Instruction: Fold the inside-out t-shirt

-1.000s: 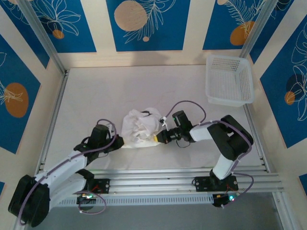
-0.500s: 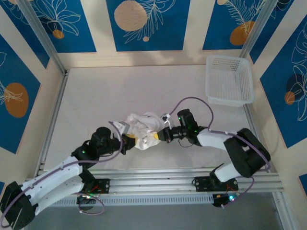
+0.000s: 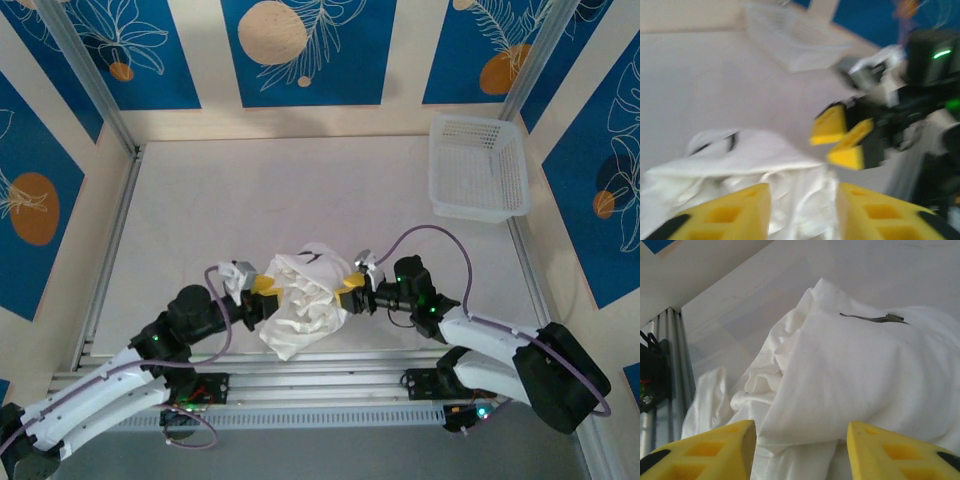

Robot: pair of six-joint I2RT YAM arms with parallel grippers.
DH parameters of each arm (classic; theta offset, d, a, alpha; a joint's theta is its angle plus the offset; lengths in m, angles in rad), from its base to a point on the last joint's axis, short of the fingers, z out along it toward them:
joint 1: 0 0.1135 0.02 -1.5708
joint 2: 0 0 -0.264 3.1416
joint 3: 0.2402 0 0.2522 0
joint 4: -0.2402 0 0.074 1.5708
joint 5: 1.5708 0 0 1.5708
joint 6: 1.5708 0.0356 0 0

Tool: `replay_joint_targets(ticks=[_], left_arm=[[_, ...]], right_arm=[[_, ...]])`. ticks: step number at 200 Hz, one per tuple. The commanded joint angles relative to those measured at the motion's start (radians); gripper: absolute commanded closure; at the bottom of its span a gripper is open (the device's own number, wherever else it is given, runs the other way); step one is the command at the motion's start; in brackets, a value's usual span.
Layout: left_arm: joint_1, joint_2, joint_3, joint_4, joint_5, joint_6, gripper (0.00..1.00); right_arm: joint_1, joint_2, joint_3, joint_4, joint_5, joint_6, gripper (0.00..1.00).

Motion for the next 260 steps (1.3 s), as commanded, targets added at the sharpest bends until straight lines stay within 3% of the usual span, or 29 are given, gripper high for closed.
replay_joint_targets(ticks=[1, 36, 55, 80, 110, 129, 150, 179, 207, 232, 260], left_arm=[[-0.005, 0.138, 0.105, -0.292, -0.211, -0.137, 0.52], [-0.008, 0.448, 0.242, -0.566, -0.156, -0.359, 0.38], [-0.011, 0.457, 0.174, -0.495, -0.052, -0.384, 0.24], [-0.01, 0.462, 0.105, -0.354, 0.068, -0.397, 0.22], [-0.011, 0.507, 0.104, -0.311, 0.13, -0.382, 0.37], [-0.012, 0.531, 0.103, -0.298, 0.165, -0.387, 0.6], [-0.012, 0.502, 0.089, -0.284, 0.21, -0.395, 1.0], [-0.016, 0.357, 0.067, -0.258, 0.318, -0.349, 1.0], [-0.057, 0.159, 0.073, -0.176, 0.391, -0.267, 1.0], [-0.063, 0.051, 0.133, -0.151, 0.363, -0.137, 1.0], [-0.063, 0.085, 0.241, -0.185, 0.33, 0.029, 1.0]], right_arm=[[0.021, -0.03, 0.022, -0.102, 0.039, 0.025, 0.47], [0.042, -0.048, 0.056, -0.325, 0.074, 0.166, 0.47], [0.069, -0.053, 0.048, -0.334, 0.015, 0.163, 0.47], [0.091, -0.009, 0.059, -0.29, 0.003, 0.17, 0.54], [0.092, 0.063, 0.093, -0.284, 0.02, 0.152, 0.69], [0.092, 0.089, 0.112, -0.299, -0.001, 0.15, 0.87], [0.094, 0.056, 0.107, -0.336, 0.011, 0.155, 0.98], [0.102, -0.129, 0.033, -0.364, 0.036, 0.203, 1.0], [0.145, -0.462, -0.102, -0.355, 0.135, 0.201, 1.0], [0.149, -0.73, -0.158, -0.344, 0.199, 0.127, 1.0], [0.147, -0.845, -0.185, -0.245, 0.183, 0.027, 1.0]])
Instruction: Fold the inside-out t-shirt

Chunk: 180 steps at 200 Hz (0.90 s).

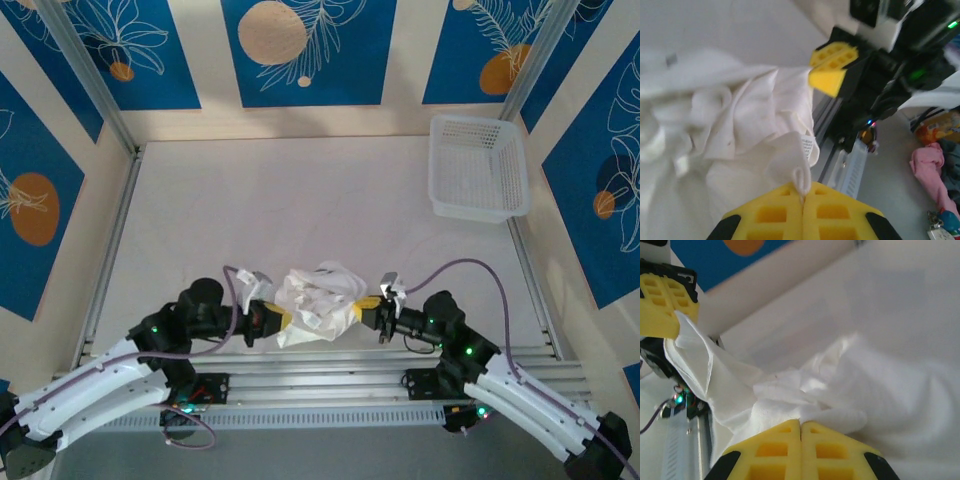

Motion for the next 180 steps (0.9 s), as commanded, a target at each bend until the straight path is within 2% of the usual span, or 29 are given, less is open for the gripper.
replay_joint_targets(ticks=[1, 28, 65, 96, 113, 133, 144, 166, 173, 180], left_arm=[[-0.009, 0.03, 0.1, 0.024, -0.006, 0.192, 1.0], [-0.008, 0.103, 0.144, 0.077, 0.041, 0.258, 1.0], [-0.008, 0.165, 0.139, 0.201, 0.03, 0.305, 1.0], [-0.008, 0.142, 0.098, 0.308, 0.028, 0.297, 1.0], [-0.008, 0.118, 0.085, 0.304, 0.009, 0.298, 1.0], [-0.009, 0.096, 0.069, 0.288, -0.087, 0.306, 1.0], [-0.007, 0.101, 0.06, 0.278, -0.239, 0.283, 1.0], [0.0, 0.201, 0.089, 0.28, -0.451, 0.235, 1.0], [0.009, 0.264, 0.116, 0.261, -0.495, 0.225, 1.0], [0.018, 0.336, 0.153, 0.237, -0.539, 0.213, 1.0]], right_arm=[[0.004, -0.073, -0.025, 0.111, 0.029, -0.103, 1.0], [0.002, -0.077, -0.062, 0.242, -0.012, -0.14, 1.0], [0.0, -0.081, -0.068, 0.362, 0.032, -0.161, 1.0], [0.0, -0.106, -0.074, 0.443, 0.014, -0.159, 1.0], [0.0, -0.13, -0.077, 0.44, 0.064, -0.155, 1.0], [0.0, -0.143, -0.084, 0.416, 0.171, -0.159, 1.0], [0.0, -0.127, -0.076, 0.375, 0.314, -0.146, 1.0], [-0.023, -0.051, -0.045, 0.269, 0.55, -0.074, 1.0], [-0.042, -0.01, -0.02, 0.22, 0.57, -0.043, 1.0], [-0.072, 0.047, 0.001, 0.179, 0.537, -0.024, 1.0]])
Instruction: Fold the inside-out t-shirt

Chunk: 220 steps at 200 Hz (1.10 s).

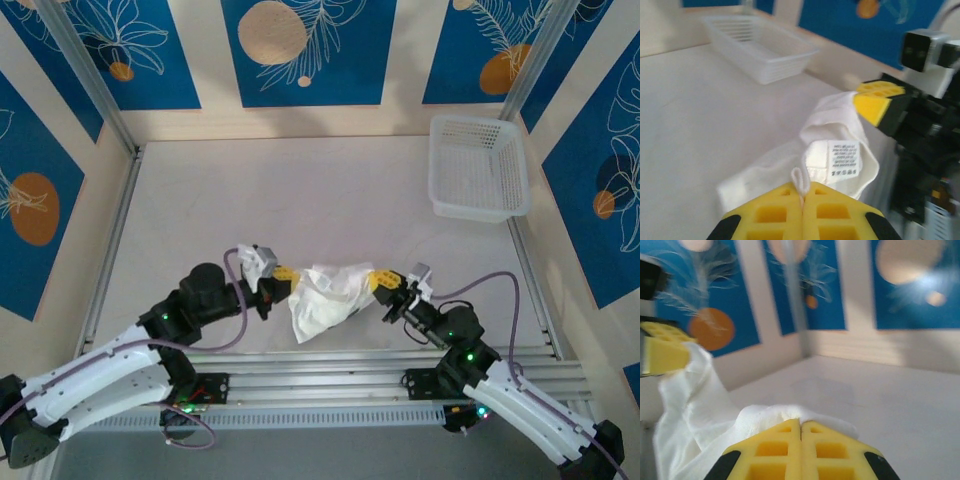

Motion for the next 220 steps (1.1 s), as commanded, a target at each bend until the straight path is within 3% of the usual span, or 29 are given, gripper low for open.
replay_joint_targets(ticks=[1, 28, 46, 66, 86, 111, 125, 138, 159, 181, 220], left_arm=[[0.017, 0.171, 0.081, -0.021, -0.27, -0.051, 1.0], [0.089, 0.487, 0.205, -0.16, -0.441, -0.183, 1.0], [0.148, 0.645, 0.188, -0.13, -0.42, -0.278, 1.0], [0.189, 0.748, 0.127, -0.027, -0.329, -0.354, 1.0], [0.191, 0.744, 0.064, 0.081, -0.253, -0.372, 0.98], [0.191, 0.627, 0.059, 0.037, -0.245, -0.345, 0.61], [0.19, 0.507, 0.059, 0.001, -0.233, -0.311, 0.47], [0.189, 0.403, 0.064, -0.031, -0.205, -0.286, 0.4], [0.172, 0.334, 0.082, -0.032, -0.076, -0.293, 0.38], [0.08, 0.422, 0.135, -0.03, 0.035, -0.315, 0.38], [-0.093, 0.667, 0.145, -0.12, -0.05, -0.421, 0.4]], right_arm=[[-0.058, 0.119, 0.066, -0.134, 0.203, 0.083, 1.0], [-0.179, 0.415, 0.158, -0.348, 0.17, 0.317, 1.0], [-0.215, 0.584, 0.204, -0.366, 0.11, 0.332, 1.0], [-0.217, 0.714, 0.268, -0.375, 0.058, 0.309, 0.89], [-0.218, 0.786, 0.333, -0.422, -0.009, 0.271, 0.79], [-0.222, 0.737, 0.397, -0.51, -0.012, 0.27, 0.65], [-0.222, 0.654, 0.432, -0.565, 0.03, 0.287, 0.64], [-0.211, 0.6, 0.453, -0.546, -0.023, 0.236, 0.66], [-0.171, 0.666, 0.514, -0.561, -0.087, 0.204, 0.64], [-0.139, 0.852, 0.57, -0.62, -0.119, 0.284, 0.63], [-0.107, 1.04, 0.512, -0.624, -0.172, 0.493, 0.63]])
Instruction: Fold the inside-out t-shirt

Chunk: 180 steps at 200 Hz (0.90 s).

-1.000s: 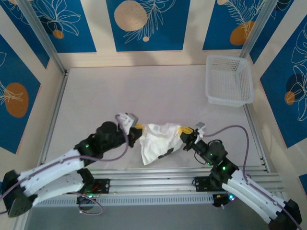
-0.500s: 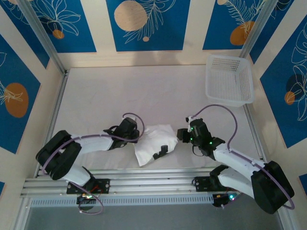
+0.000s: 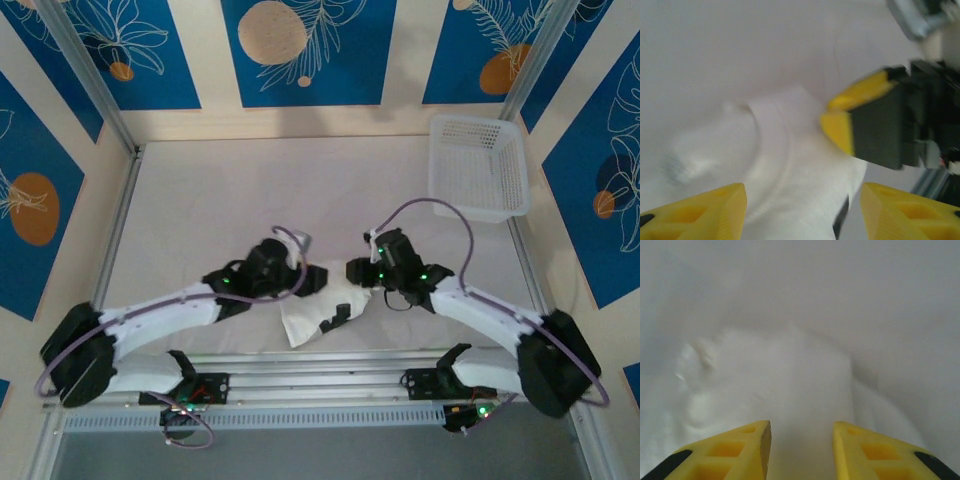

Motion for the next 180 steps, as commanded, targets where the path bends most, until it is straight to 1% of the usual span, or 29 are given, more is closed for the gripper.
replay_joint_targets(ticks=[1, 13, 25, 36, 49, 72, 94, 109, 123, 133, 140, 145, 154, 164, 172, 180], left_arm=[[-0.071, 0.117, -0.021, -0.108, 0.009, -0.079, 0.39], [-0.105, 0.147, -0.038, -0.116, -0.001, -0.085, 0.39], [-0.139, 0.167, -0.029, -0.153, -0.016, -0.051, 0.38], [-0.165, 0.199, 0.0, -0.226, -0.071, -0.016, 0.36], [-0.172, 0.256, 0.026, -0.292, -0.155, 0.004, 0.36], [-0.146, 0.32, 0.027, -0.305, -0.32, 0.033, 0.36], [-0.058, 0.327, 0.048, -0.266, -0.388, 0.12, 0.34], [0.031, 0.328, 0.067, -0.206, -0.385, 0.191, 0.3], [0.119, 0.301, 0.076, -0.151, -0.35, 0.244, 0.28], [0.143, 0.235, 0.063, -0.107, -0.336, 0.268, 0.25], [0.15, 0.177, 0.044, -0.079, -0.326, 0.278, 0.21], [0.156, 0.137, 0.035, -0.071, -0.318, 0.273, 0.19], [0.174, 0.068, 0.02, -0.074, -0.289, 0.244, 0.18], [0.193, -0.011, -0.002, -0.087, -0.261, 0.193, 0.16], [0.207, -0.068, -0.021, -0.1, -0.248, 0.14, 0.15], [0.217, -0.12, -0.042, -0.118, -0.247, 0.083, 0.15]], right_arm=[[0.014, 0.047, -0.043, -0.08, -0.053, 0.14, 0.63], [0.014, 0.036, -0.04, -0.111, -0.041, 0.149, 0.63], [0.013, 0.023, -0.03, -0.145, -0.032, 0.139, 0.63], [0.012, 0.016, -0.027, -0.172, -0.01, 0.148, 0.63], [0.013, 0.018, -0.041, -0.173, -0.001, 0.186, 0.64], [0.033, 0.057, -0.066, -0.105, -0.053, 0.254, 0.65], [0.09, 0.134, -0.041, -0.034, -0.074, 0.314, 0.67], [0.125, 0.203, -0.009, 0.025, -0.05, 0.378, 0.69], [0.137, 0.281, 0.043, 0.084, -0.018, 0.449, 0.72], [0.135, 0.355, 0.094, 0.158, -0.018, 0.456, 0.72], [0.134, 0.409, 0.152, 0.169, -0.016, 0.465, 0.73], [0.133, 0.449, 0.2, 0.17, -0.02, 0.467, 0.73], [0.137, 0.513, 0.281, 0.17, -0.029, 0.483, 0.73], [0.143, 0.585, 0.353, 0.185, -0.029, 0.544, 0.73], [0.147, 0.645, 0.396, 0.233, -0.032, 0.591, 0.74], [0.156, 0.713, 0.453, 0.298, -0.033, 0.594, 0.75]])
